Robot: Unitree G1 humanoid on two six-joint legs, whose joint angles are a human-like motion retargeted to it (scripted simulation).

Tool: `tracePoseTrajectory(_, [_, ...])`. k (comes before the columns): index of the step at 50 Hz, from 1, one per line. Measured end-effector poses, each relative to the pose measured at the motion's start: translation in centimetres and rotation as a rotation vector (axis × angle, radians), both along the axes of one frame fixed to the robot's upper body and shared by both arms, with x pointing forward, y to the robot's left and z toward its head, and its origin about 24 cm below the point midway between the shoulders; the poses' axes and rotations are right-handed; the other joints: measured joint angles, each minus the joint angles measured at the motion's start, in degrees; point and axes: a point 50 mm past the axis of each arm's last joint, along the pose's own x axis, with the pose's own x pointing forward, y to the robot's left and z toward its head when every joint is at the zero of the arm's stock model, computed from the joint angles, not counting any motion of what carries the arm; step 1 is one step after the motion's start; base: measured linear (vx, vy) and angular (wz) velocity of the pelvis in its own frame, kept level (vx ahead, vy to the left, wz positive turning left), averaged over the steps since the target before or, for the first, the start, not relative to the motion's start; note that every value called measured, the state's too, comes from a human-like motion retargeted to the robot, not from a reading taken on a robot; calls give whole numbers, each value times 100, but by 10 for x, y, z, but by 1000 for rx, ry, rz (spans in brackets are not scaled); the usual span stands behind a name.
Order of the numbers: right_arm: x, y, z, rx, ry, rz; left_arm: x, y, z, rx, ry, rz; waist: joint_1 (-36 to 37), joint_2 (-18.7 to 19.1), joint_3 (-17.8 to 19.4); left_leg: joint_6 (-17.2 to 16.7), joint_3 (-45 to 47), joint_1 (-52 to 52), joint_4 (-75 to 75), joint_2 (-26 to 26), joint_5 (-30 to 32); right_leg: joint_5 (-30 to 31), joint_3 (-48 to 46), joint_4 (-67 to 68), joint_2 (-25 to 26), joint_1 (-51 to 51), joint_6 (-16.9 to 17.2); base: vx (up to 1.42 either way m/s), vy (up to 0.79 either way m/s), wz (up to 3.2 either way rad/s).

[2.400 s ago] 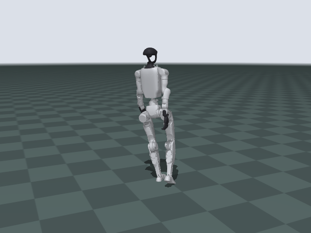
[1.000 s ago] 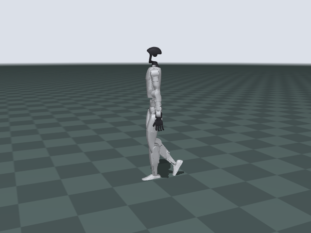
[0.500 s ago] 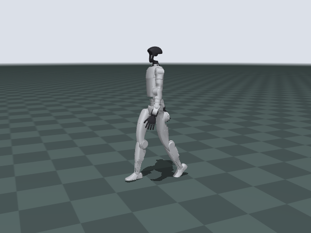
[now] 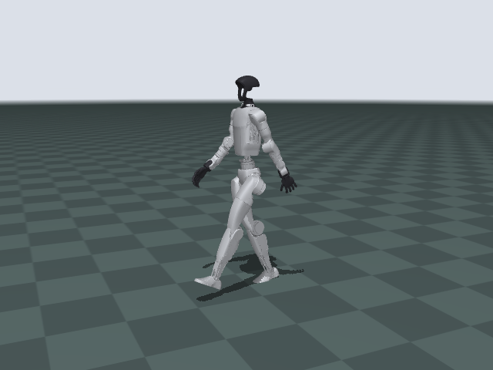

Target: Walk run

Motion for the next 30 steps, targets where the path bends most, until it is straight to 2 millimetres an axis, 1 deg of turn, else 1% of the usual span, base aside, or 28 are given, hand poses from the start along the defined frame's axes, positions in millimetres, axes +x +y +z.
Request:
tracePoseTrajectory(1, [-7,0,-4,11,21,-22,2,1,-1,10,-3,19,84,-58,-48,117,37,23,51,-24,100,160,18,72,-39,66,105,117,2,-29])
tracePoseTrajectory(2, [-15,0,-9,22,49,-43,5,3,-3,19,-7,36,163,-100,-106,159,108,56,148,-19,156,359,28,146,-66,127,225,132,6,-42])
tracePoseTrajectory(3, [-26,1,-15,35,91,-64,8,5,-4,27,-14,48,232,-111,-182,51,249,109,338,42,125,635,23,225,-68,177,376,134,6,-49])
tracePoseTrajectory(4, [-41,3,-23,47,148,-82,12,7,-6,35,-22,58,303,-121,-270,-34,380,165,419,100,322,1022,-45,328,-111,221,548,124,6,-59])
tracePoseTrajectory(5, [-57,6,-31,58,213,-98,15,9,-8,43,-32,66,376,-132,-363,-109,507,223,447,156,632,1464,-145,445,-174,262,731,107,4,-41])
tracePoseTrajectory(7, [-99,14,-47,68,373,-122,28,15,-14,52,-64,74,248,-170,-570,192,-152,186,754,-115,556,2639,-337,885,-325,181,1141,119,6,6])
tracePoseTrajectory(8, [-121,18,-53,66,454,-139,39,20,-19,54,-91,71,163,-121,-592,214,-517,183,956,-159,414,3149,-227,1260,-242,81,1304,127,8,51])
tracePoseTrajectory(10, [-164,23,-60,59,611,-181,71,34,-30,62,-172,39,-53,-36,-488,250,-830,468,1195,-317,70,3640,-160,2650,38,-362,1613,107,4,89])
tracePoseTrajectory(11, [-185,24,-61,59,687,-191,91,41,-36,75,-228,11,-122,-104,-427,279,-480,823,1115,-385,-34,3640,-356,3554,-116,-639,1715,111,-2,85])
tracePoseTrajectory(12, [-205,27,-61,63,761,-196,113,49,-42,93,-290,-18,-162,-106,-386,278,-289,1123,1026,-392,-126,3640,-497,4171,-164,-881,1781,128,-6,47])
tracePoseTrajectory(13, [-223,33,-61,71,828,-190,137,58,-46,119,-365,-48,-144,27,-384,218,-416,1311,920,-279,-192,3640,-525,4214,3,-1053,1775,107,-9,15])
tracePoseTrajectory(15, [-255,44,-58,78,936,-176,191,75,-51,168,-536,-108,-90,384,-386,64,-721,1481,863,82,-317,3538,-456,3935,547,-1472,1616,71,-8,12])
tracePoseTrajectory(16, [-270,47,-55,72,973,-174,218,81,-50,182,-627,-136,-179,468,-348,51,-770,1643,823,82,-378,3184,-457,3973,602,-1705,1571,80,-6,74])
tracePoseTrajectory(17, [-284,51,-53,66,1008,-172,245,85,-48,194,-717,-164,-289,551,-307,37,-827,1814,769,80,-431,2826,-439,3967,646,-1931,1561,109,-7,128])
tracePoseTrajectory(18, [-297,54,-50,61,1038,-170,270,89,-44,203,-807,-188,-441,629,-260,21,-900,2002,689,73,-466,2459,-385,3874,666,-2143,1622,108,-8,130])
tracePoseTrajectory(20, [-321,59,-43,49,1098,-166,316,95,-32,218,-975,-224,-676,736,-179,-8,-998,2365,535,39,-552,1784,-387,3488,535,-2560,1504,97,-9,108])
tracePoseTrajectory(22, [-342,62,-36,42,1162,-170,353,101,-17,233,-1117,-250,-867,740,-123,-17,-1112,2706,429,-93,-676,1552,-410,2632,246,-2828,1458,80,-11,78])
tracePoseTrajectory(24, [-356,65,-31,41,1216,-186,383,107,-1,246,-1235,-269,-1053,628,-57,-70,-1178,3071,344,-295,-810,1651,-534,1628,-176,-2989,1518,85,-18,70])
tracePoseTrajectory(26, [-364,66,-27,46,1255,-215,403,111,12,262,-1320,-277,-1214,535,-1,-154,-1258,3426,290,-448,-949,1618,-721,760,-517,-3165,1500,90,-22,58])
tracePoseTrajectory(27, [-366,66,-26,49,1270,-233,410,113,17,270,-1351,-277,-1277,518,16,-218,-1286,3586,273,-483,-1001,1556,-760,363,-611,-3266,1533,93,-24,41])
tracePoseTrajectory(28, [-368,66,-26,53,1278,-254,414,113,20,277,-1371,-271,-1315,530,23,-307,-1262,3732,256,-472,-1030,1401,-719,-38,-628,-3356,1659,103,-29,16])
tracePoseTrajectory(30, [-365,65,-27,63,1276,-294,416,113,22,287,-1388,-251,-1267,600,8,-537,-1103,3949,253,-390,-1007,1013,-754,-723,-524,-3486,1816,102,-30,-12])
